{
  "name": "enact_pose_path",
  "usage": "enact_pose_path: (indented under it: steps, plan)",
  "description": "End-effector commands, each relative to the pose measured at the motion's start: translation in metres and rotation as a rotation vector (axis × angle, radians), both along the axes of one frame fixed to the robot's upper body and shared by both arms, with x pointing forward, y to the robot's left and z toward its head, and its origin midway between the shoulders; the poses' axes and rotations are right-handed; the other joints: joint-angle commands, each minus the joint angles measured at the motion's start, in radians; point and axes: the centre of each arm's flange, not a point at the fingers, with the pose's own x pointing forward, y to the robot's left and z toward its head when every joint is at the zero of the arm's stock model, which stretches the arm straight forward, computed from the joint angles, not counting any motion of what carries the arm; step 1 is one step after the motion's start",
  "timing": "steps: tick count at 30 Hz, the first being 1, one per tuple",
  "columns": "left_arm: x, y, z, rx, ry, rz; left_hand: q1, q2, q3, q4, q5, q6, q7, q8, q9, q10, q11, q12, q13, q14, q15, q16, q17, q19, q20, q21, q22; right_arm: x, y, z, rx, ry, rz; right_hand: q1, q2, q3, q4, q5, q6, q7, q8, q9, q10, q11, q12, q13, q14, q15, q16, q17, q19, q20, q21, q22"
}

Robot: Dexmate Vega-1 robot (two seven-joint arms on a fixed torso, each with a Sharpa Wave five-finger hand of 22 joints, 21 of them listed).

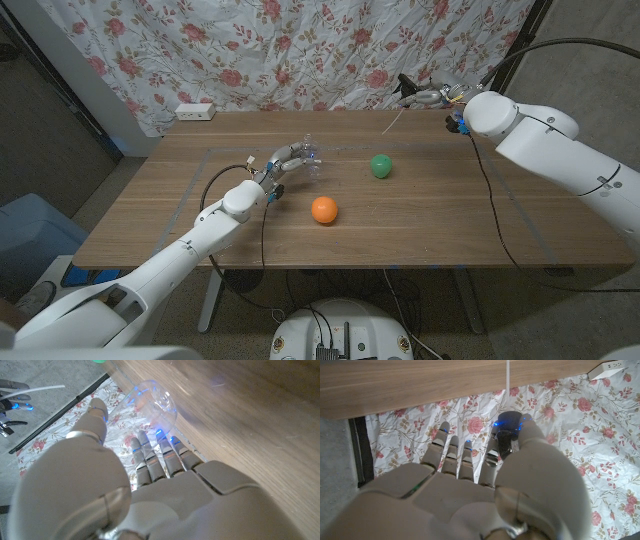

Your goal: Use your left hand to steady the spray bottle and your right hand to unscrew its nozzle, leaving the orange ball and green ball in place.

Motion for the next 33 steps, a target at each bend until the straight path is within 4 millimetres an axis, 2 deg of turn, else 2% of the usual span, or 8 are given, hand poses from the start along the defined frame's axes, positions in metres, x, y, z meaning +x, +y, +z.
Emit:
enact_pose_path:
  steps: [1,15,33]
  plan:
    - [0.001,0.008,-0.007,0.02,0.021,0.046,-0.081,0.072,0.023,0.027,0.0,0.021,-0.017,-0.006,-0.001,-0.005,0.0,-0.005,-0.002,-0.005,-0.12,0.0,-0.001,-0.005,0.0,-0.003,0.002,0.01,-0.019,-0.013,0.068,0.0,-0.012,-0.003,0.008,0.0,0.002,0.007,0.023,-0.028,0.004,0.001,0.002,-0.009,-0.004,0.002,0.004,-0.007,0.007,0.006,0.001,-0.005,-0.001,0.001]
    - [0.003,0.006,-0.013,0.038,0.041,0.057,-0.081,0.067,0.016,0.027,-0.001,0.042,-0.026,-0.031,-0.001,0.004,-0.009,-0.009,-0.027,-0.009,-0.126,0.004,-0.021,-0.038,0.021,-0.005,0.001,0.016,-0.031,-0.026,0.129,0.013,-0.005,-0.01,0.01,-0.002,0.003,0.008,0.02,-0.029,0.002,0.0,0.006,-0.011,-0.004,0.002,0.006,-0.01,0.008,0.008,0.003,-0.009,-0.001,0.001]
    - [0.005,0.005,-0.02,0.051,0.052,0.066,-0.073,0.058,0.011,0.024,0.0,0.061,-0.037,-0.054,-0.001,0.007,-0.02,-0.014,-0.05,-0.021,-0.129,0.001,-0.04,-0.056,0.02,-0.002,0.0,0.021,-0.037,-0.04,0.195,0.014,0.002,-0.016,0.012,-0.002,0.002,0.01,0.019,-0.03,0.002,-0.002,0.008,-0.016,-0.004,0.002,0.006,-0.014,0.009,0.011,0.004,-0.012,-0.001,0.001]
